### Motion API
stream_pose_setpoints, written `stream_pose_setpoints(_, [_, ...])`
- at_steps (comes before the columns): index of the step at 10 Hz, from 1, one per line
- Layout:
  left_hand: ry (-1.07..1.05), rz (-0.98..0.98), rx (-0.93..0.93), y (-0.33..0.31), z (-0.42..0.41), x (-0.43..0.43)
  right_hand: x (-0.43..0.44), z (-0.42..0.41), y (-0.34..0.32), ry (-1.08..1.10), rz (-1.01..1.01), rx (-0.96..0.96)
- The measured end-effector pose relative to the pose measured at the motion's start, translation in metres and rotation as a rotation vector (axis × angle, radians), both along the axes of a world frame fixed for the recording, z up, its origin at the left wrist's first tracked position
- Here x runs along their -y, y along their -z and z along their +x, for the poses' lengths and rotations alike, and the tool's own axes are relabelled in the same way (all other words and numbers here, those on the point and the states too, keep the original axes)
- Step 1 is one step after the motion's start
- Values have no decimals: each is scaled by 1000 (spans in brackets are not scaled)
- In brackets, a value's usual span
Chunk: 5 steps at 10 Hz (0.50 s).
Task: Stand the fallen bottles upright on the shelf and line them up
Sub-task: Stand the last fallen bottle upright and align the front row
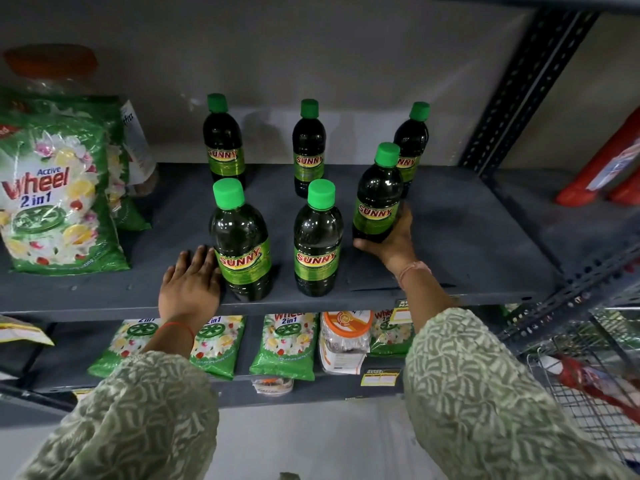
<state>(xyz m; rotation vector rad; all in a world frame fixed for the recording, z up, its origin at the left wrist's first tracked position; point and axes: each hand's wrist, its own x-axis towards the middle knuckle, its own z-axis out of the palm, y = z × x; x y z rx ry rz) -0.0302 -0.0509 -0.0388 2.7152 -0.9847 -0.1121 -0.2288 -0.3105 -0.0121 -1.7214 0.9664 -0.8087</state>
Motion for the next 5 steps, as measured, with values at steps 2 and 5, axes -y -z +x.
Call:
stream_pose_setpoints(2, [12, -5, 0, 1, 1, -1, -5, 1, -2, 31, -8, -75])
stream_pose_setpoints(5, [16, -4, -4, 0, 0, -2, -4, -3, -1, -7, 15, -73])
